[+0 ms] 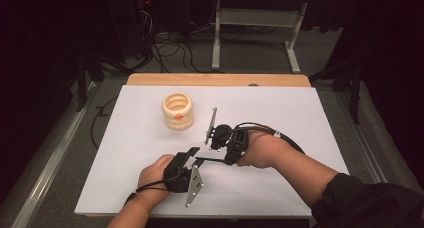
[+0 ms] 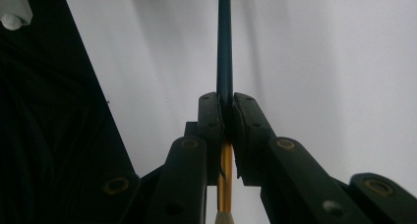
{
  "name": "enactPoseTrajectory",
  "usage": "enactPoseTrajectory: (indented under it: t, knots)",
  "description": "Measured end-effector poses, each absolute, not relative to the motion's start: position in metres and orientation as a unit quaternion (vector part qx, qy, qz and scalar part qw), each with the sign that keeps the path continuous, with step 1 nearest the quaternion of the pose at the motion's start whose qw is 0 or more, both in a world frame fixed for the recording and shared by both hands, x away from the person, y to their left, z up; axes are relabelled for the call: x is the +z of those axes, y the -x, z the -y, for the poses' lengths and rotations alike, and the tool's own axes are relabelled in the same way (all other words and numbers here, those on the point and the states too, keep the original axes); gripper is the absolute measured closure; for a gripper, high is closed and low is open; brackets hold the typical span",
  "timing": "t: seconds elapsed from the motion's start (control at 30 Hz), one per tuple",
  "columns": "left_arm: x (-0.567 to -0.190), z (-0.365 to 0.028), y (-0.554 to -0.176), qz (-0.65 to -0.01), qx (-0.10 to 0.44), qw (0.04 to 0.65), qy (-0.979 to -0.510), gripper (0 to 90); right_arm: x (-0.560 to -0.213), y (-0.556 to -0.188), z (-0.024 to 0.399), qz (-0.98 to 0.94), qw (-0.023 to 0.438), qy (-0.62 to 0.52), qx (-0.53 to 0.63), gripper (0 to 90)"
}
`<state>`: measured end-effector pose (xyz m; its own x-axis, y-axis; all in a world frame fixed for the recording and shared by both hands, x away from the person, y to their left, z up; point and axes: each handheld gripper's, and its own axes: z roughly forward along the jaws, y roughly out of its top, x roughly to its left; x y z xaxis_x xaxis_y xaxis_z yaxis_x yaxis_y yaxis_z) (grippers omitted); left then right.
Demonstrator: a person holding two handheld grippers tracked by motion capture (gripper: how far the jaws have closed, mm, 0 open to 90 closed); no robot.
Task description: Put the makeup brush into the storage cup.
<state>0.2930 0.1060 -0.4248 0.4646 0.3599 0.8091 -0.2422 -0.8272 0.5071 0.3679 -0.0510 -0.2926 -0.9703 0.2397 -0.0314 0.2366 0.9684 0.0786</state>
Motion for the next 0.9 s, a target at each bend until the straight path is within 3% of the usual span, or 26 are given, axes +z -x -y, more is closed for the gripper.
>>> enactPoseTrajectory:
  t: [0.37,0.9]
  knots:
    - [-0.4269,-0.1048,-0.2910,-0.018,0.506,0.295,-0.810,69.6,-0.2941,-0.3686,0.0480,-0.992,0.021,-0.121,0.031,85.6]
    - [-0.4269,-0.1050,-0.2896,-0.007,0.505,0.296,-0.811,74.4,-0.2950,-0.3706,0.0477,-0.991,0.024,-0.126,0.028,85.6]
